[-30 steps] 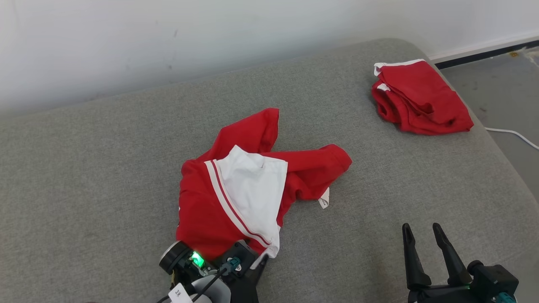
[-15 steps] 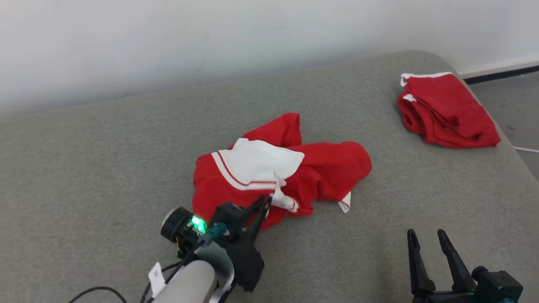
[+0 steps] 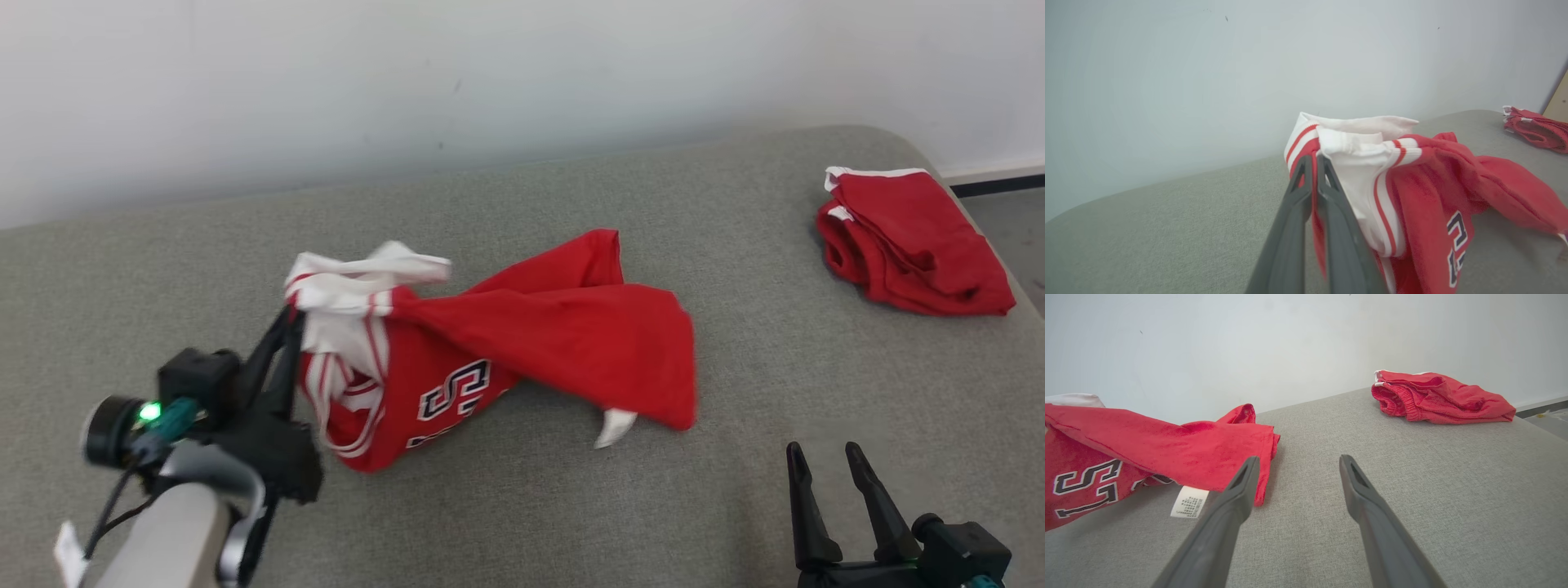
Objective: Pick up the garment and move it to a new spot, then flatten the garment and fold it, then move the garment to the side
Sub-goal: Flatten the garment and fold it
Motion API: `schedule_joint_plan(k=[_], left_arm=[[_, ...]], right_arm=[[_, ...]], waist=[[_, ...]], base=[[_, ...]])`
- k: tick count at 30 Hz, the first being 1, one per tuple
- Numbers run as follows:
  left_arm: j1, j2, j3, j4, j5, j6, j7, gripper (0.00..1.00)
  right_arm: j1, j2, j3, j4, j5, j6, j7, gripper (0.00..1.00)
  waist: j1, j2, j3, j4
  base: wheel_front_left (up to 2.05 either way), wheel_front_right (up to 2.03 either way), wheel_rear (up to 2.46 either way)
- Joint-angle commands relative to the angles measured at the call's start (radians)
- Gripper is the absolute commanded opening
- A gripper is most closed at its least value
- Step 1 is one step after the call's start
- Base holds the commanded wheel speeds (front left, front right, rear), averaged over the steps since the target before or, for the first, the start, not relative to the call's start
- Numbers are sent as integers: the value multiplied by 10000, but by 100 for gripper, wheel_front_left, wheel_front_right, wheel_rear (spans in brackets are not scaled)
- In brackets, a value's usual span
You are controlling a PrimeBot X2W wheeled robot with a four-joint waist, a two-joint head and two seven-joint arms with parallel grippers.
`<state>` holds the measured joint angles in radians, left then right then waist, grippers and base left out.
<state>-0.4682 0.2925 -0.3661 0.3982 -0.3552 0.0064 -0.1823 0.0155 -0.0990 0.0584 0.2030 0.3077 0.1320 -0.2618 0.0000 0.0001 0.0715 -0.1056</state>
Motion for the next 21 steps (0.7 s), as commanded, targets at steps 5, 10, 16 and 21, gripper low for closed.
schedule_joint_plan(k=[5,10,16,21], left_arm=[[938,703,726,-92,-425,386,-100,0],[1627,781,845,176,-634,404,-164,0],[1847,546,959,48,-758,519,-551,100],[2112,464,1273,-382,-729,676,-766,100]], right_arm=[[14,-63,-118,10,104,-23,-33,100],[-8,-30,-111,51,102,-23,-33,100],[-4,31,-232,93,11,-23,-33,100],[85,-50,-233,132,-4,-23,-33,100]], waist=[[0,-1,221,-289],[0,-1,278,-335],[0,-1,95,-18],[0,-1,-202,216]], base=[[0,0,0],[0,0,0],[0,0,0],[0,0,0]])
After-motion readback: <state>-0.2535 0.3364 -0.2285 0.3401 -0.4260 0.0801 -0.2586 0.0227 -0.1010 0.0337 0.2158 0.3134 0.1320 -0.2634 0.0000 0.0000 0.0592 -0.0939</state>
